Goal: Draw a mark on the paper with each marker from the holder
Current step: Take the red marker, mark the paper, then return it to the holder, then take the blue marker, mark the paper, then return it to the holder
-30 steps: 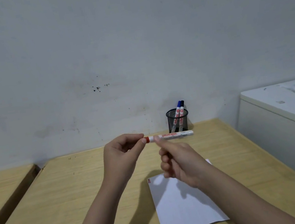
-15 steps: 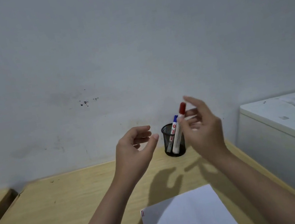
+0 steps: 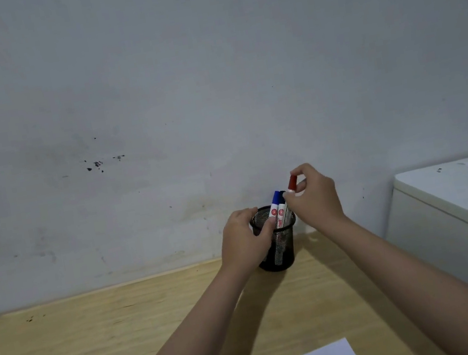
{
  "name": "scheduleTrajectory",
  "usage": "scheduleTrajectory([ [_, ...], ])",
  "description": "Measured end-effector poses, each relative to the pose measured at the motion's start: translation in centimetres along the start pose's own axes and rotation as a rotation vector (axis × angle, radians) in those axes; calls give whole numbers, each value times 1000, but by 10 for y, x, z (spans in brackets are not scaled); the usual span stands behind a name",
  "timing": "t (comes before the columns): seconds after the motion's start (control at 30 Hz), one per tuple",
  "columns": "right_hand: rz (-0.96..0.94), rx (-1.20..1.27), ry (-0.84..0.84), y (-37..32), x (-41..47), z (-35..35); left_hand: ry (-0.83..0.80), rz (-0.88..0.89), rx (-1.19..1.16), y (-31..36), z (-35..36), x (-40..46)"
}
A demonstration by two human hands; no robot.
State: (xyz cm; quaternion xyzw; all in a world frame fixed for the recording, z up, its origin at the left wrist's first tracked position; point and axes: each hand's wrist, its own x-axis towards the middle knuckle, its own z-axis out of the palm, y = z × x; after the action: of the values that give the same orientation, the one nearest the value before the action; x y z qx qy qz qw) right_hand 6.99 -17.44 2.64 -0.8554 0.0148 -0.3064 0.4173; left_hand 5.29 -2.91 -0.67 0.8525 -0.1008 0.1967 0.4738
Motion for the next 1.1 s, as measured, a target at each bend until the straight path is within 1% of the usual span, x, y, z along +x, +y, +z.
scheduleTrajectory([
  [0.1,50,-140,-64,13,3,10,5,-32,-5,-6,10,3],
  [0.17,51,-224,-88,17,5,14,22,-49,-30,-9,14,3],
  [0.33,-94,-411,-129,17,13,22,23,-74,-105,-12,14,1],
  [0.47,-150,-561,-117,14,19,29,16,-71,-135,-13,12,0],
  [0.57,-186,-596,-91,13,22,30,21,-65,-126,-15,12,0],
  [0.63,-224,-549,-83,12,24,29,20,-67,-118,-16,12,1],
  [0.67,-247,-481,-88,10,24,27,15,-69,-114,-17,12,1],
  [0.7,-254,-379,-109,7,21,25,8,-67,-107,-17,12,1],
  [0.8,-162,-6,-188,-7,10,17,-23,-41,-79,-15,8,-1],
  [0.87,-167,116,-139,-16,0,5,-15,-28,-95,-9,4,-8],
  [0.9,-205,144,-85,-20,-6,-3,4,-29,-126,-5,1,-13],
  [1.0,-379,192,108,-33,-37,-32,49,-71,-339,13,-15,-39],
  [1.1,-502,238,173,-44,-89,-57,6,-138,-667,37,-35,-71],
])
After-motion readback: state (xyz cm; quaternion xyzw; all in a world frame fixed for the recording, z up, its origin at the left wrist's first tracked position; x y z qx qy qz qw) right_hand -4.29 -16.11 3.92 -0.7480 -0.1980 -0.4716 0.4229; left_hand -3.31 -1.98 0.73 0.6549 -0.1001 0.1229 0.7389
